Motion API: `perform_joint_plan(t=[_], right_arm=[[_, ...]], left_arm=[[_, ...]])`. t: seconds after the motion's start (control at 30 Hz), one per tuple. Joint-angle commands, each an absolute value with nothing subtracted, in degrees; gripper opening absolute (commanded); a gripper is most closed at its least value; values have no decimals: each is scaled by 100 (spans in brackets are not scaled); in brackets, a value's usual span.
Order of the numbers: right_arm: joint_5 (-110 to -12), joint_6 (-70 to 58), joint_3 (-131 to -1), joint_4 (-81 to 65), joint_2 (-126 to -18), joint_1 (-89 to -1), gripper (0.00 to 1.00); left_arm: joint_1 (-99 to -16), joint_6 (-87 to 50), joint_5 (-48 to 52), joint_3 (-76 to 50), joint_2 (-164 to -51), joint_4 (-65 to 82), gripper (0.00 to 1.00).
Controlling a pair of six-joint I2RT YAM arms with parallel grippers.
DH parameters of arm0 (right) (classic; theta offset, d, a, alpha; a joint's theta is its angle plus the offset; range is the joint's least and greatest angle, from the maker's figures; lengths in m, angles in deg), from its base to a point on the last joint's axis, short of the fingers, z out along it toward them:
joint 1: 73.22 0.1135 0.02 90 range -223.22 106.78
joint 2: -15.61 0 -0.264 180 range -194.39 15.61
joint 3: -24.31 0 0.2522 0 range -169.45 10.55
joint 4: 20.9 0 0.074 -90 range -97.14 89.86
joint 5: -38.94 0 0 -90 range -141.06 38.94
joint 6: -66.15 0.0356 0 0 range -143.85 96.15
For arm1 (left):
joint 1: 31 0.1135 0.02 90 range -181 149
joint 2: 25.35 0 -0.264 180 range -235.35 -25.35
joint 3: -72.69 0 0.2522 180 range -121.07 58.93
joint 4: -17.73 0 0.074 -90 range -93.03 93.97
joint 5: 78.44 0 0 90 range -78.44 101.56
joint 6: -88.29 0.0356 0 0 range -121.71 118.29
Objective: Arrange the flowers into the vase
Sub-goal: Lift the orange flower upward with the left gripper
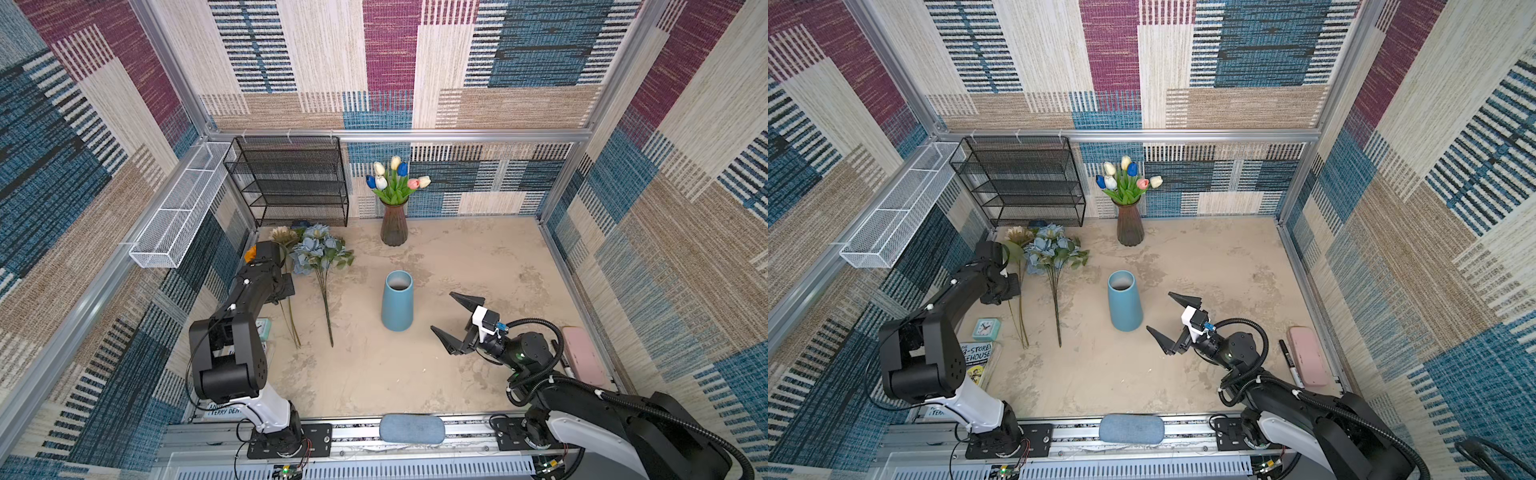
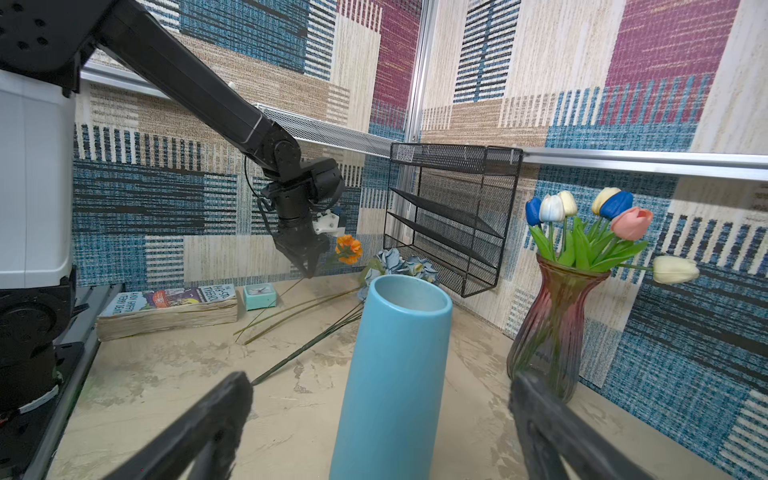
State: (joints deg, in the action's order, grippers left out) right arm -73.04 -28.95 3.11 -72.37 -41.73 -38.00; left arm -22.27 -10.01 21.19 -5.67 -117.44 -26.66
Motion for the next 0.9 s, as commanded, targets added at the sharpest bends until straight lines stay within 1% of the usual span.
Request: perform_joint_plan(t=[0.0, 0.17, 0.33, 0.47, 0.73, 0.87], right_arm=[[-7275, -2921, 291, -7245, -4152, -3804, 100], [-7236, -2911, 299, -7252, -4134, -3798, 100], [-7232, -2903, 308, -7268, -4134, -3798, 100], [-7278, -2883, 317, -7309, -4143, -3798, 100], [-7286, -2907, 352, -7314, -4075, -3798, 100], [-7286, -2919, 352, -7284, -4055, -3798, 100]], left_arm=[[-2231, -1272, 1884, -378, -11450, -2188, 0], [-2239, -1462, 1734, -389, -10988, -2310, 0], [-2436, -1588, 1813, -233, -10092, -2247, 0], [-2801, -1562, 1862, -329, -9555, -2249, 0], [-4025, -1292, 2284, -888, -9008, -2211, 0], [-4338, -1276, 1970, -1159, -8945, -2163, 0]])
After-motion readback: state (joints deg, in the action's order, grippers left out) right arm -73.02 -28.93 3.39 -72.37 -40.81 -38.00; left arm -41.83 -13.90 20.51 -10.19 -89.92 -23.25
